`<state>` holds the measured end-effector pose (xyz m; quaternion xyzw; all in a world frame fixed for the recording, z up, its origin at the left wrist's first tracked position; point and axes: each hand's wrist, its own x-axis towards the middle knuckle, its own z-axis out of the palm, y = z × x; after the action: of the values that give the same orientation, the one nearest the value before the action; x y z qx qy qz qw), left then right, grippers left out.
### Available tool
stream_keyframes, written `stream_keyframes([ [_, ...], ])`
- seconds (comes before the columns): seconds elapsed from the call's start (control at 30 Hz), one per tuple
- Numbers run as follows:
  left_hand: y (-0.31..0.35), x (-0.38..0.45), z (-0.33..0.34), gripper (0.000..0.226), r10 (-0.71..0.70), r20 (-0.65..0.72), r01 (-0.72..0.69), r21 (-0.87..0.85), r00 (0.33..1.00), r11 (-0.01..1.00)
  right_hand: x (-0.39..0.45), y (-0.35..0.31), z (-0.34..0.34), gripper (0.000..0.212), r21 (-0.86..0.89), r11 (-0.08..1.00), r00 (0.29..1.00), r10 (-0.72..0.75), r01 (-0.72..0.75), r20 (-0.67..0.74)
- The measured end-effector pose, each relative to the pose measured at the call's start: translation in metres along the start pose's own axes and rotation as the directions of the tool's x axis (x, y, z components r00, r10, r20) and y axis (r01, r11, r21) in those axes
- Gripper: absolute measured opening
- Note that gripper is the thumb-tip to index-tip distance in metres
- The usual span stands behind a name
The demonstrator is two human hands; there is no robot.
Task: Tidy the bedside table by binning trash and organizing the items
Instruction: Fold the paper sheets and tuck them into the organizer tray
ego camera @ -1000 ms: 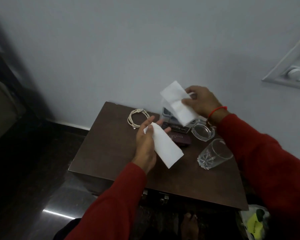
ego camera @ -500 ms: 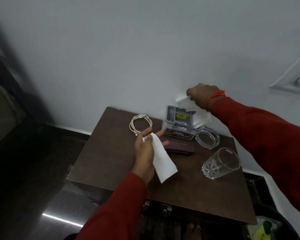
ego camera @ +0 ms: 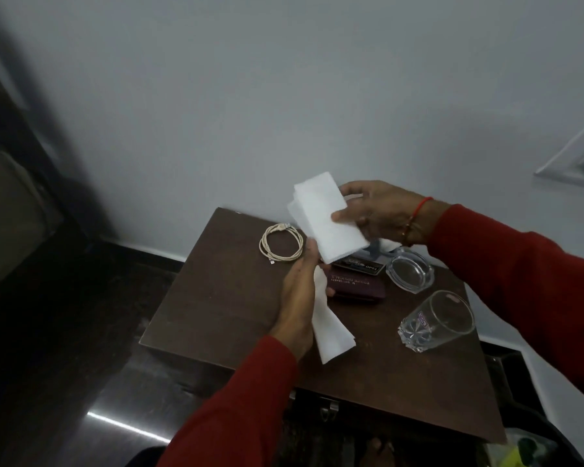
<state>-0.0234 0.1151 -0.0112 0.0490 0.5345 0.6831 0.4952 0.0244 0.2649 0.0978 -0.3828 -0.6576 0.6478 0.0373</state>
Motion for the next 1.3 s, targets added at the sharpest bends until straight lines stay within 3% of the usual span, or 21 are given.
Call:
stream_keyframes([
  [0.17, 0.004, -0.005, -0.005, 0.016, 0.106, 0.016, -0.104, -0.079, 0.994, 0.991, -0.008, 0.014, 0.018, 0.033, -0.099, 0.995, 0.994, 0.016, -0.005, 0.110],
  [0.27, 0.001, -0.003, -0.008, 0.007, 0.194, -0.005, -0.194, -0.034, 0.981, 0.980, -0.011, 0.008, 0.008, 0.047, -0.199, 0.979, 0.994, -0.015, 0.036, 0.108],
  [0.37, -0.003, 0.001, -0.010, 0.012, 0.343, 0.066, -0.349, 0.199, 0.937, 0.916, -0.016, -0.017, -0.008, 0.083, -0.510, 0.838, 0.981, -0.156, 0.193, 0.115],
  [0.43, -0.006, 0.001, -0.012, 0.014, 0.386, 0.178, -0.425, 0.378, 0.905, 0.822, -0.018, -0.032, -0.014, 0.091, -0.667, 0.714, 0.971, -0.087, 0.215, 0.221],
  [0.53, -0.010, 0.002, -0.013, 0.030, 0.377, 0.300, -0.482, 0.516, 0.876, 0.708, -0.020, -0.036, -0.010, 0.063, -0.844, 0.516, 0.941, 0.189, 0.148, 0.280],
  [0.6, -0.011, 0.001, -0.013, 0.026, 0.353, 0.344, -0.491, 0.547, 0.870, 0.678, -0.022, -0.028, -0.003, 0.040, -0.902, 0.391, 0.932, 0.224, 0.182, 0.285],
  [0.7, -0.012, 0.002, -0.012, 0.029, 0.304, 0.361, -0.467, 0.578, 0.882, 0.669, -0.023, -0.025, -0.007, 0.021, -0.952, 0.195, 0.968, 0.048, 0.234, 0.248],
  [0.77, -0.015, 0.004, -0.012, 0.029, 0.325, 0.291, -0.435, 0.562, 0.900, 0.704, -0.021, -0.028, -0.027, 0.018, -0.971, 0.131, 0.972, -0.150, 0.198, 0.178],
  [0.8, -0.016, 0.006, -0.013, 0.027, 0.339, 0.240, -0.415, 0.533, 0.910, 0.737, -0.019, -0.028, -0.040, 0.016, -0.977, 0.152, 0.955, -0.279, 0.149, 0.103],
  [0.87, -0.019, 0.010, -0.015, 0.024, 0.347, 0.159, -0.379, 0.486, 0.924, 0.788, -0.015, -0.025, -0.062, 0.015, -0.952, 0.296, 0.853, -0.514, 0.079, -0.089],
  [0.93, -0.021, 0.013, -0.016, 0.020, 0.337, 0.133, -0.358, 0.476, 0.932, 0.803, -0.012, -0.019, -0.077, 0.021, -0.918, 0.394, 0.753, -0.616, 0.042, -0.230],
  [0.97, -0.022, 0.014, -0.016, 0.019, 0.335, 0.132, -0.356, 0.478, 0.933, 0.803, -0.009, -0.015, -0.083, 0.022, -0.916, 0.401, 0.737, -0.624, 0.018, -0.259],
  [1.3, -0.026, 0.015, -0.015, 0.019, 0.311, 0.168, -0.352, 0.500, 0.936, 0.791, 0.021, 0.020, -0.104, 0.019, -0.940, 0.342, 0.787, -0.576, -0.014, -0.221],
])
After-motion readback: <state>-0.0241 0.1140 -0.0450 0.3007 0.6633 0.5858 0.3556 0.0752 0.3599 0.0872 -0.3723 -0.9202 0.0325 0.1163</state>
